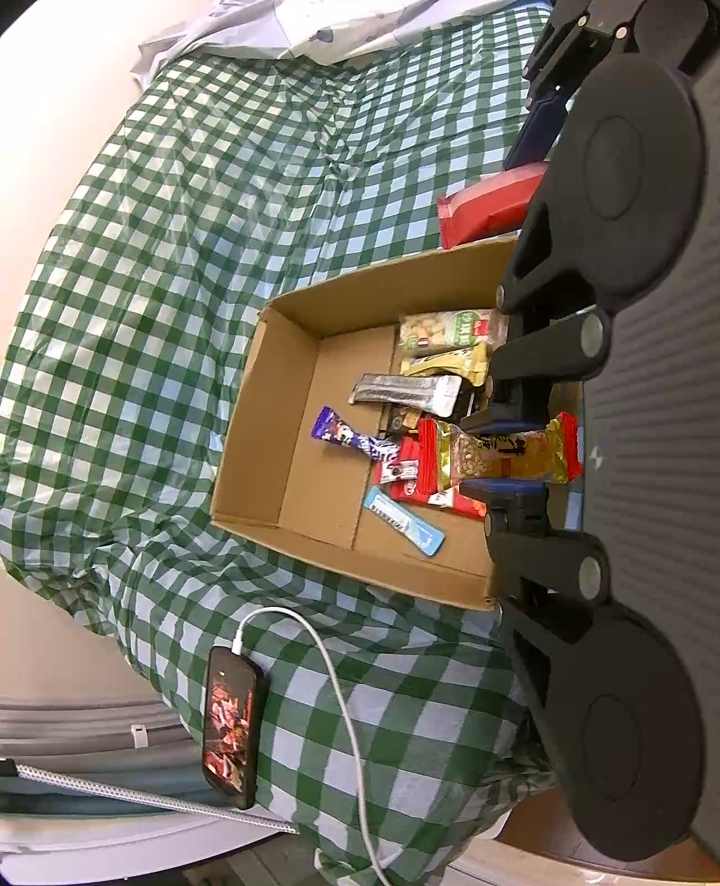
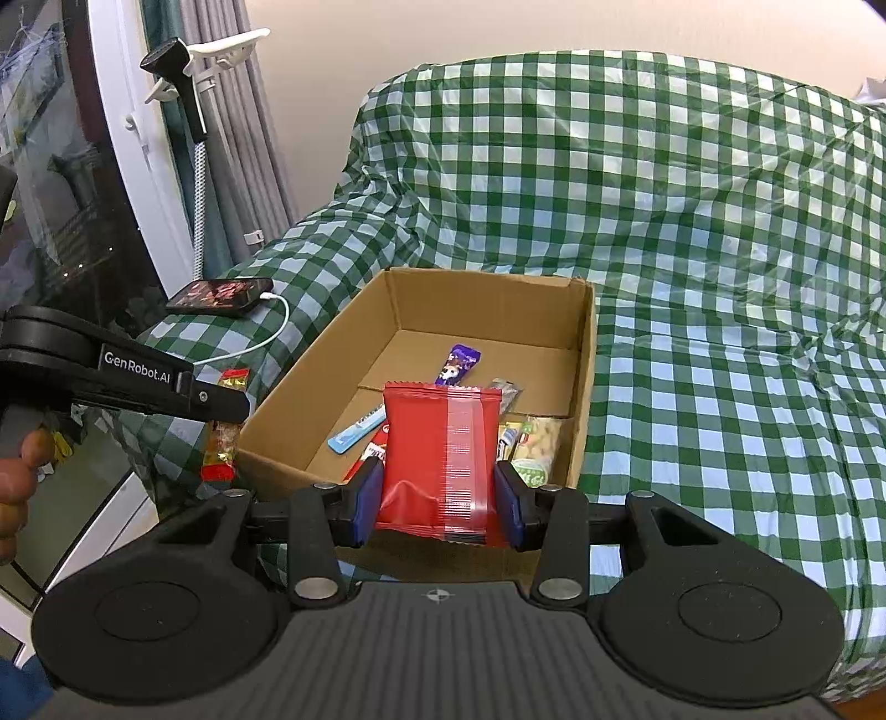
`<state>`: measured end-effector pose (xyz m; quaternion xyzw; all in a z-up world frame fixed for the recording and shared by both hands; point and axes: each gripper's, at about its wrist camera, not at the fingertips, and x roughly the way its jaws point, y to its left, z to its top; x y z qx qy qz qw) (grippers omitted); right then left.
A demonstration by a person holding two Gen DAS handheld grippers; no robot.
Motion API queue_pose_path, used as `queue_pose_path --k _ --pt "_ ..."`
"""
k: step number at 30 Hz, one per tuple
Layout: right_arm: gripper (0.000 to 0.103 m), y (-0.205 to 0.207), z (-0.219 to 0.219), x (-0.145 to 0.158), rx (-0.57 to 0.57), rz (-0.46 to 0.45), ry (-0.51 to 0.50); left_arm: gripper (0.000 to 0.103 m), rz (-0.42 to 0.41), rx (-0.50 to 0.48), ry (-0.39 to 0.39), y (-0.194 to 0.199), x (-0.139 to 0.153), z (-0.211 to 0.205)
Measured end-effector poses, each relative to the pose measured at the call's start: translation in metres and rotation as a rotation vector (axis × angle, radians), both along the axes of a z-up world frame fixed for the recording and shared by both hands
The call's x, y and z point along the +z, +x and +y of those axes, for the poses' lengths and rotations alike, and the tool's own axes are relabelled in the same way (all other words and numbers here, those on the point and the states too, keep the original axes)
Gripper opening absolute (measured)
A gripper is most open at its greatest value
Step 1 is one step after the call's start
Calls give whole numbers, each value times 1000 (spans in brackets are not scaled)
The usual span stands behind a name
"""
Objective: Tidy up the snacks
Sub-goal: 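Lower the orange candy into the box with the left tool while the right tool releases the red pack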
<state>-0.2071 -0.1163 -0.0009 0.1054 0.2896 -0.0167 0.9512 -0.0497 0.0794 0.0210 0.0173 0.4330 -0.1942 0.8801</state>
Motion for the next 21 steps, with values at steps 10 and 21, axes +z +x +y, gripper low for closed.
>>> queue_pose_path --k 10,21 --pt "45 39 -17 0 -1 -8 4 17 -8 -3 17 38 3 -19" --pt "45 93 -39 -16 -22 22 21 18 22 -20 67 90 -17 -50"
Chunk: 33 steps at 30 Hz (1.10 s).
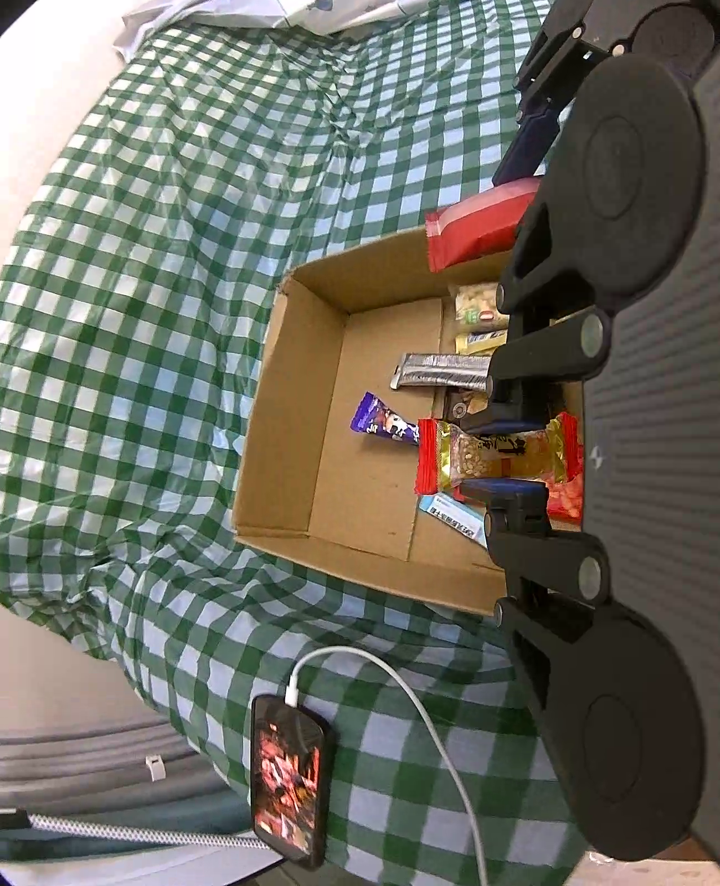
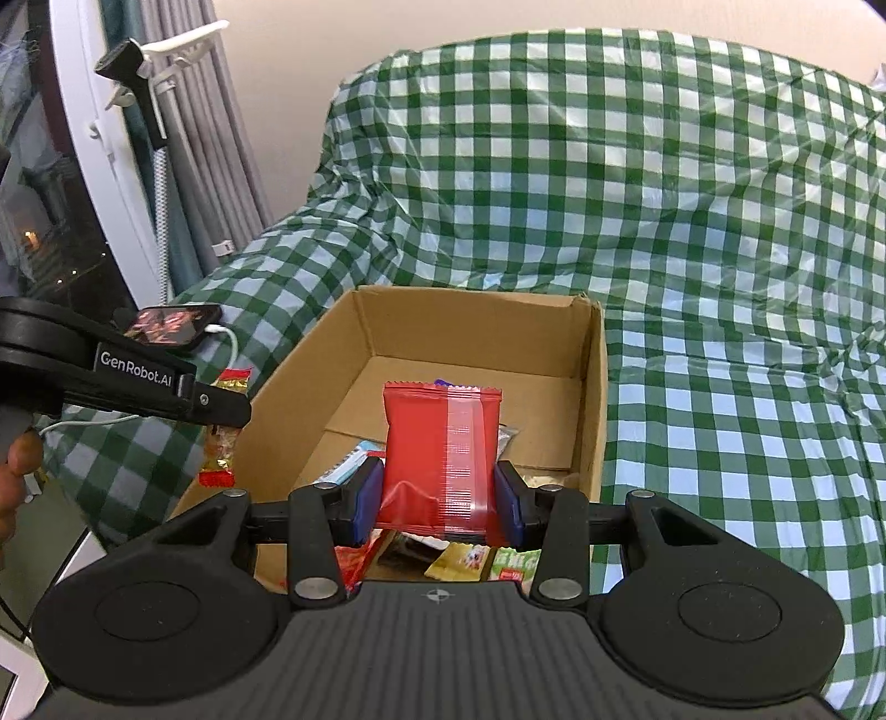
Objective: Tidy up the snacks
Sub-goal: 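Lower the orange candy into the box with the left tool while the right tool releases the red pack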
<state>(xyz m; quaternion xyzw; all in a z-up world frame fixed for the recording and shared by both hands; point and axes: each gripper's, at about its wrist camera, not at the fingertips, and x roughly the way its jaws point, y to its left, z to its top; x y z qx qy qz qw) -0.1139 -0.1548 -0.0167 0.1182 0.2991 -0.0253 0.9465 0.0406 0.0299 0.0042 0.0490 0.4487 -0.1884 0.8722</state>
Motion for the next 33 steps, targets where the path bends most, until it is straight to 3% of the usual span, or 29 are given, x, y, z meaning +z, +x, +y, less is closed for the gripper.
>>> queue_pose_path --k 19,20,21,22,23,25,33 --pt "45 76 -16 -52 -31 107 5 19 92 -39 169 74 -78 -40" --pt "47 80 -16 -54 -30 109 3 23 97 -38 177 76 -80 -40" --pt "48 83 -16 -56 -22 112 4 51 100 -37 183 77 -82 -41" --pt "54 85 -17 -58 -18 115 3 92 101 -29 192 77 -83 -40" --pt "72 87 -18 -58 -23 117 -4 103 94 -10 203 77 -83 -39" --pt "85 85 -19 -56 -52 107 -28 103 47 12 203 71 -76 -35" --pt "90 40 -10 -42 -76 122 16 103 -49 -24 314 21 -50 -20"
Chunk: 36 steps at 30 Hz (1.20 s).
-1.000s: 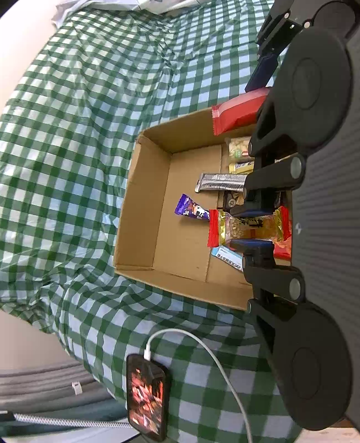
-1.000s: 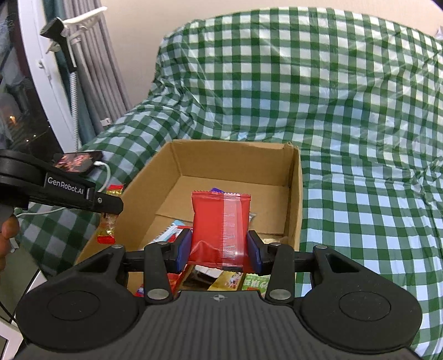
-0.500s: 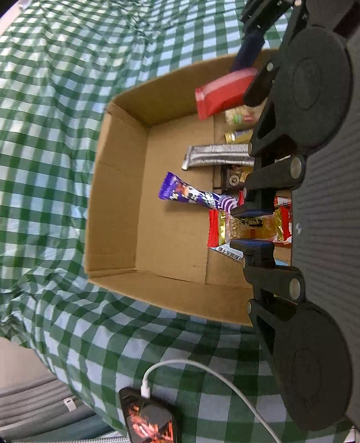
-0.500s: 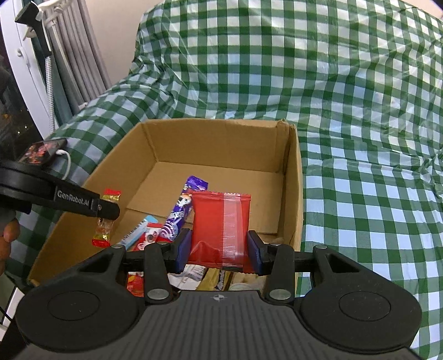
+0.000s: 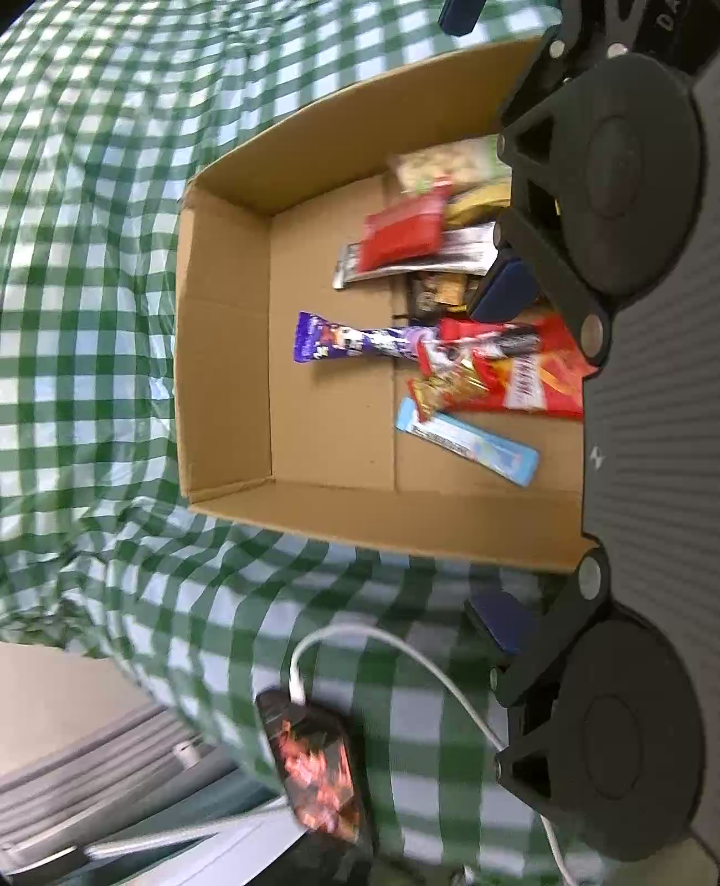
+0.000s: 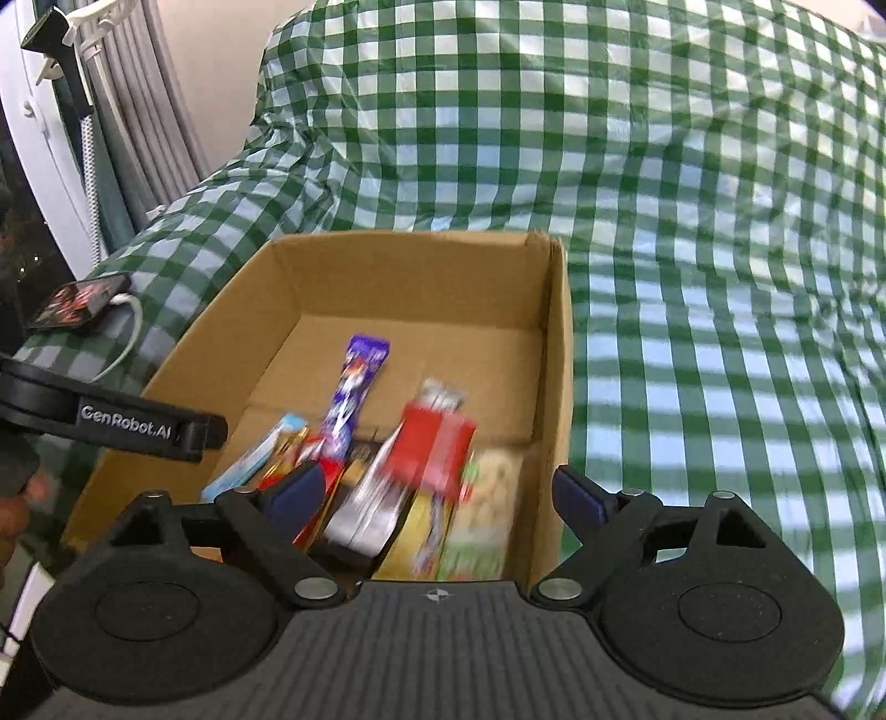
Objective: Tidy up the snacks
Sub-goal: 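Lower the orange candy into the box with the left tool while the right tool releases the red pack, then lift both tools up away from the box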
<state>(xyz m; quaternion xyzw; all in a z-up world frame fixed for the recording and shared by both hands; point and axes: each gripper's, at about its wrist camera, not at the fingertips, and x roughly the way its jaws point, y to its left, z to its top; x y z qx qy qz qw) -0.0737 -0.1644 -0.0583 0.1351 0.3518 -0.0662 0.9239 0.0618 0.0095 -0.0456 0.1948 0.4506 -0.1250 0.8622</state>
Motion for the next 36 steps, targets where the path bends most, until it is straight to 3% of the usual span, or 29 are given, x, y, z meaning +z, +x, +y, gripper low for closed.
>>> queue_pose_path --k 5,14,20,26,36 --pt "92 -45 22 6 -19 16 17 103 11 1 -56 -44 20 20" --pt "93 -105 58 24 6 -35 -68 103 9 44 -90 -110 37 50" --pt "96 -130 66 36 9 -89 -109 103 -64 87 -49 -135 43 60" --pt "102 -139 68 37 6 -98 -116 103 -55 54 -73 -146 51 63" --pt "102 -151 76 41 18 -111 -142 103 -71 41 -86 -158 54 64"
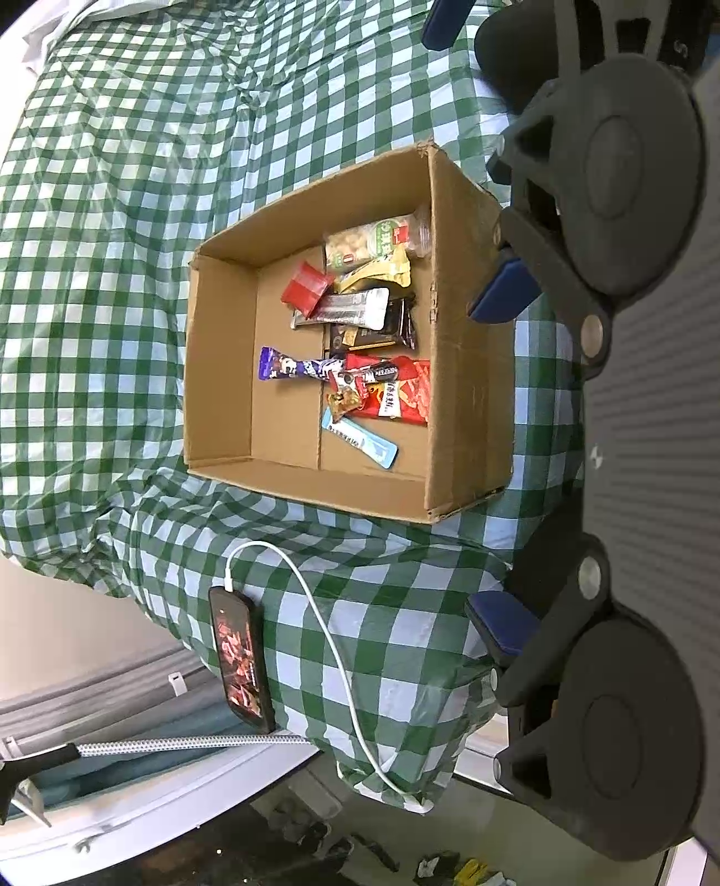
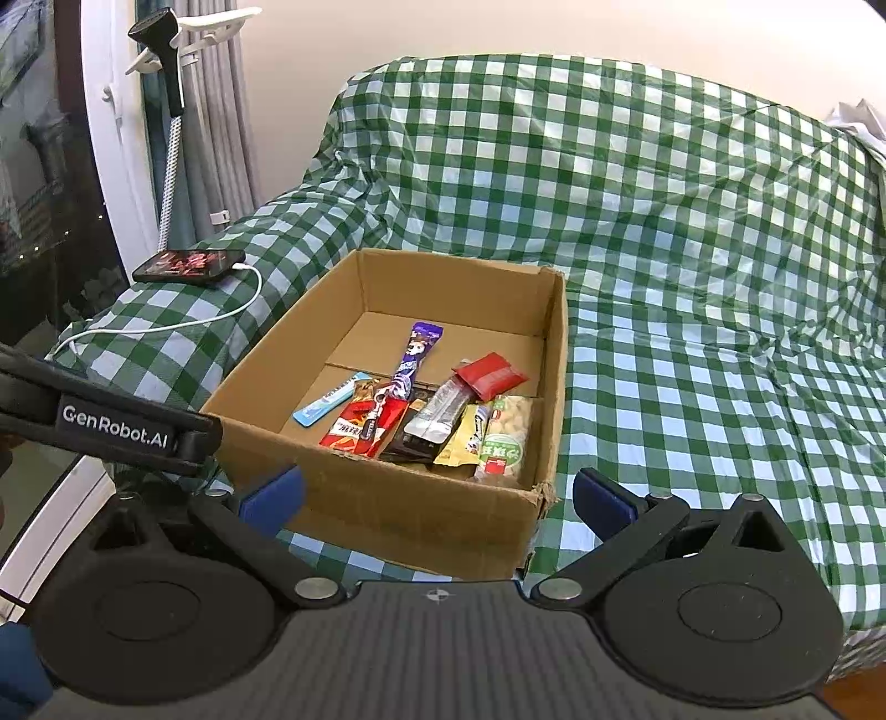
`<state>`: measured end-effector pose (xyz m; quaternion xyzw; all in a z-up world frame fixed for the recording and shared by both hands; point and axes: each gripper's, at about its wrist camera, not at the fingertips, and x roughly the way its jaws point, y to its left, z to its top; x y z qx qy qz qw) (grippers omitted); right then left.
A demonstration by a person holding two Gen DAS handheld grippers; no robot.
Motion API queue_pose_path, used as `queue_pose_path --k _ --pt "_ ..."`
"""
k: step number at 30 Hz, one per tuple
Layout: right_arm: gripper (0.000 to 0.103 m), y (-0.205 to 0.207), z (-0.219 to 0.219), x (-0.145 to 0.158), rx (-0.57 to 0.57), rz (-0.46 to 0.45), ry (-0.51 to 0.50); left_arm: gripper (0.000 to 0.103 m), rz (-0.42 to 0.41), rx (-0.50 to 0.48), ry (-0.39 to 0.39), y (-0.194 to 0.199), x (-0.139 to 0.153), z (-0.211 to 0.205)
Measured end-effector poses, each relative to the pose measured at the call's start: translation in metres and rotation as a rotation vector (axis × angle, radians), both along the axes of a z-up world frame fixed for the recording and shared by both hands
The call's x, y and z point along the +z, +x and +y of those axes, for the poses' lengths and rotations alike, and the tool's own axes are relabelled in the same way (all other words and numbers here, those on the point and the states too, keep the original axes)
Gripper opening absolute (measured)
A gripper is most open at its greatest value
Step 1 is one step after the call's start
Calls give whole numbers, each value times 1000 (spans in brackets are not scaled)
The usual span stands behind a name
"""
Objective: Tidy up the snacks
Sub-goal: 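Lift both tools up away from the box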
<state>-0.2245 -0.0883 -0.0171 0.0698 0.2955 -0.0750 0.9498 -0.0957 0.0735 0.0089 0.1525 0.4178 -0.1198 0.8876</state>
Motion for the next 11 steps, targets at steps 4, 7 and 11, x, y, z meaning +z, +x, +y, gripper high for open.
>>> queue_pose_path --k 4,7,11 --pt "102 -3 1 1 -1 -5 0 103 -2 -2 8 -3 0 1" --pt "102 -3 0 3 5 -7 -3 103 7 5 10 -2 -1 2" --pt "102 -3 1 3 4 -7 -1 103 -10 20 2 -3 0 4"
